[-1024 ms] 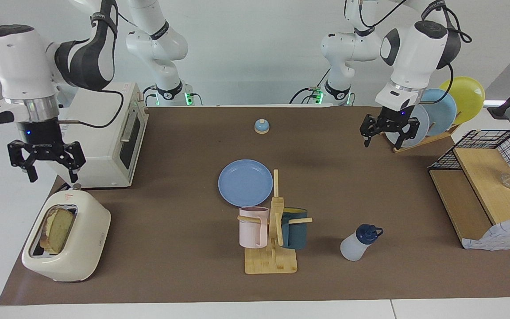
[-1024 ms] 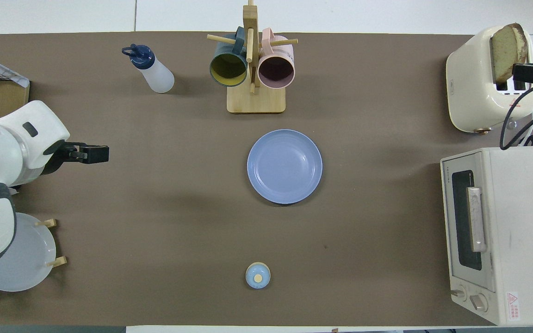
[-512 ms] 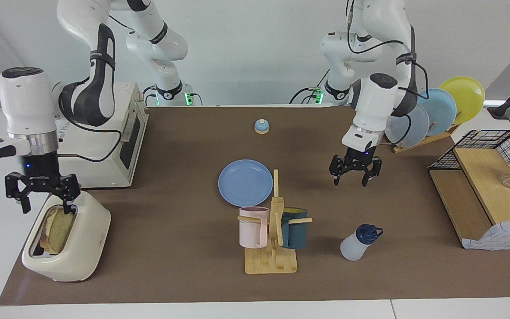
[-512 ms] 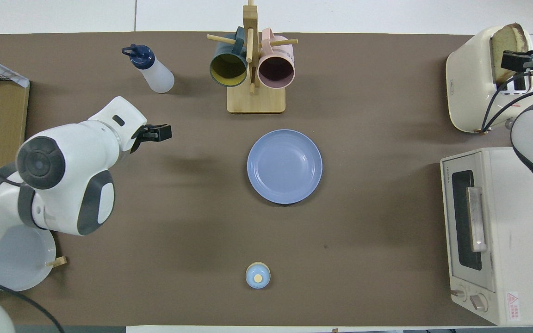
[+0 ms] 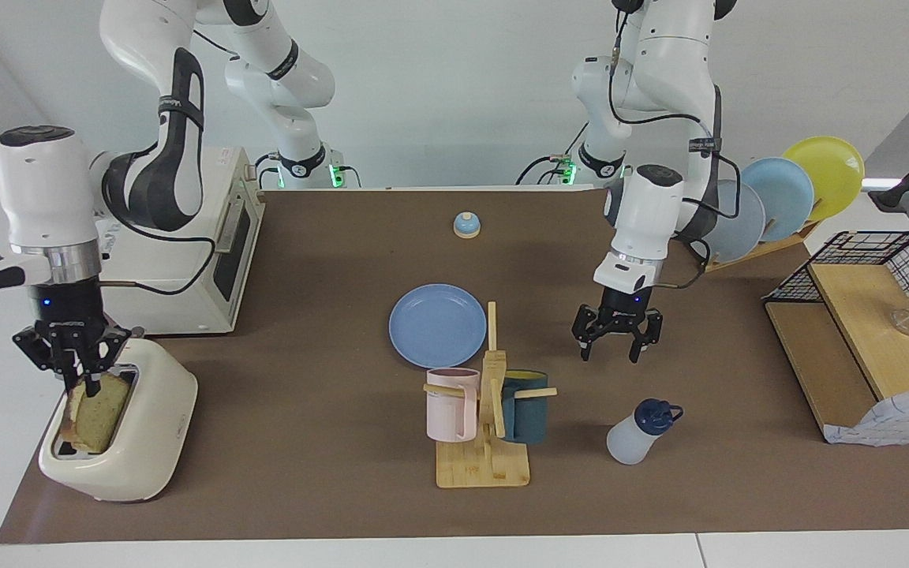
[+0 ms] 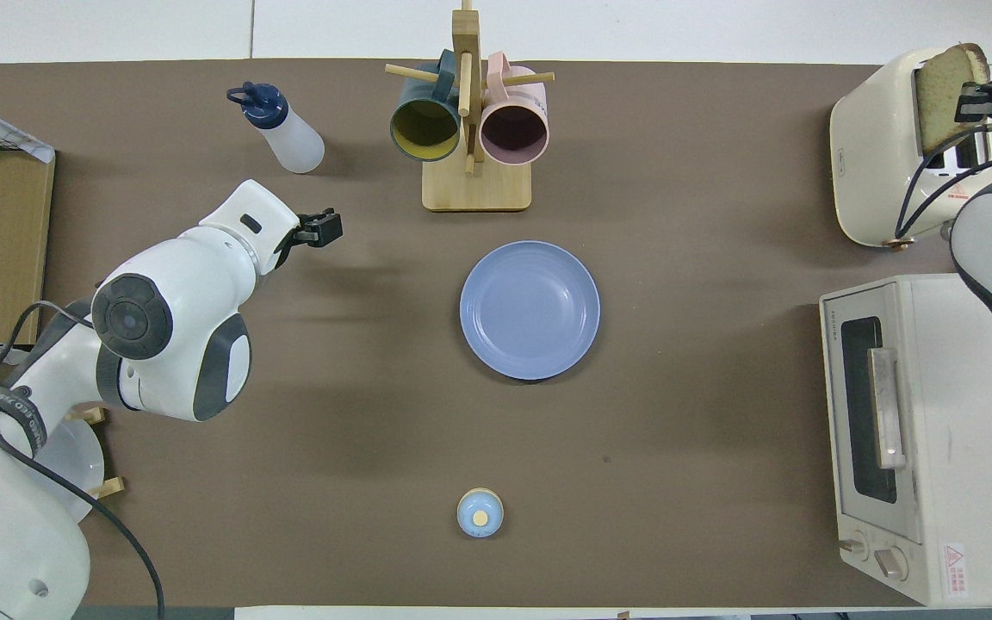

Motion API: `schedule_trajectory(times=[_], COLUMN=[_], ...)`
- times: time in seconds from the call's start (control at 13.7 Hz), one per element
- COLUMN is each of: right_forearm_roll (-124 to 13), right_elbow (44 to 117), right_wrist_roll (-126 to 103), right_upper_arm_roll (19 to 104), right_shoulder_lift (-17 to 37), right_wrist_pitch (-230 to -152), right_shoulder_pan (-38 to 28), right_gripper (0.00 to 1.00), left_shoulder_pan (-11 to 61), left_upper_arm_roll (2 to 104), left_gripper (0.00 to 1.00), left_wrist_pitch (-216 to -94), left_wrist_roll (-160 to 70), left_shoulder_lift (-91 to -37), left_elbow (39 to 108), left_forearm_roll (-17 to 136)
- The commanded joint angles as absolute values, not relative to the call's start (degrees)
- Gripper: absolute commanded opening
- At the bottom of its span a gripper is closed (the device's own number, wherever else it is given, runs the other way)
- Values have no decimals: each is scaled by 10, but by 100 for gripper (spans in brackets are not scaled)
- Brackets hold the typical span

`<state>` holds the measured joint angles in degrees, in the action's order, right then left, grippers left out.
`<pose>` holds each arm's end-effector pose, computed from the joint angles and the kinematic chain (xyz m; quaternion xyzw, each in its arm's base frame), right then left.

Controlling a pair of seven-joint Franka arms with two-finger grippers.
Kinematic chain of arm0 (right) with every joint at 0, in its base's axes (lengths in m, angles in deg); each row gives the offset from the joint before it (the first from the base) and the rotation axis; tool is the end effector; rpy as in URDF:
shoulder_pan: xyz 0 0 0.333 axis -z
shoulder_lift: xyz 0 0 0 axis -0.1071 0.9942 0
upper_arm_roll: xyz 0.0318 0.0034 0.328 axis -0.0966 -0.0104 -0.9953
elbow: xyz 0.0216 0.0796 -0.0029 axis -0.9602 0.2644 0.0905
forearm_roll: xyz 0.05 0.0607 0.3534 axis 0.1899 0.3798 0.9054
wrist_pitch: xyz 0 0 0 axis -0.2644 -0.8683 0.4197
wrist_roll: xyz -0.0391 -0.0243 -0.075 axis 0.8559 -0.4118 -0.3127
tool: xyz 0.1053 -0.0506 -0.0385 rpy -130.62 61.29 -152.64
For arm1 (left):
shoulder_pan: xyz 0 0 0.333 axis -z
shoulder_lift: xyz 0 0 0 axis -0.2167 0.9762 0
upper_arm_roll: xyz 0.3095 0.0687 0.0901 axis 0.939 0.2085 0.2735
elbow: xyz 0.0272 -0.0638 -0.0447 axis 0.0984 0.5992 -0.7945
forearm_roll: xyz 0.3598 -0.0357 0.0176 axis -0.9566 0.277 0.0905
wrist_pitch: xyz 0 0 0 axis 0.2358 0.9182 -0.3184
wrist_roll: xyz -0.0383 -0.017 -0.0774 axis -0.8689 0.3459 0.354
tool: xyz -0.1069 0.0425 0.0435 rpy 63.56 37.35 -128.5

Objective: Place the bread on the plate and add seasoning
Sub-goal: 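Reach the left gripper toward the seasoning bottle while the right gripper reaches the toaster, then pull the bread slice from the toaster with the right gripper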

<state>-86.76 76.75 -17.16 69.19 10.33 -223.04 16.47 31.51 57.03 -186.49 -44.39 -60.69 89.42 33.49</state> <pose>0.6534 -0.1257 0.4988 0.9563 0.0238 0.2841 0.0653 0.5646 -0.1813 0.3686 0.9611 -0.0317 0.2650 0.0712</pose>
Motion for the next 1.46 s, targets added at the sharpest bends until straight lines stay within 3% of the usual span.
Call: schedule_trajectory(times=[0.0, 0.15, 0.29, 0.59, 0.73, 0.95, 1.24, 1.39], right_forearm_roll=[-830, -832, -833, -840, -829, -806, -752, -748], right_elbow=[700, 617, 566, 546, 546, 563, 763, 823], right_wrist_roll=[-194, -216, -223, -218, -189, -69, 73, 78], right_upper_arm_roll=[683, 683, 679, 651, 651, 625, 621, 621], right_shoulder_lift=[116, 122, 114, 68, 45, 34, -34, -39], right_wrist_pitch=[-2117, -1949, -1857, -1805, -1744, -1752, -1917, -1985], right_shoulder_pan=[173, 172, 162, 95, 63, 1, -81, -114], right_gripper=[0, 0, 0, 0, 0, 0, 0, 0], left_shoulder_pan=[338, 384, 446, 457, 457, 458, 457, 457], left_upper_arm_roll=[596, 652, 728, 743, 748, 759, 760, 761], left_gripper=[100, 100, 100, 100, 100, 100, 100, 100], left_wrist_pitch=[-1919, -1944, -1945, -1944, -1943, -1936, -1914, -1912], left_wrist_roll=[-452, -453, -472, -503, -504, -515, -524, -526], left_shoulder_lift=[-562, -529, -501, -468, -452, -428, -412, -396], left_elbow=[881, 858, 825, 781, 766, 727, 695, 674], left_forearm_roll=[330, 333, 334, 336, 337, 337, 336, 337])
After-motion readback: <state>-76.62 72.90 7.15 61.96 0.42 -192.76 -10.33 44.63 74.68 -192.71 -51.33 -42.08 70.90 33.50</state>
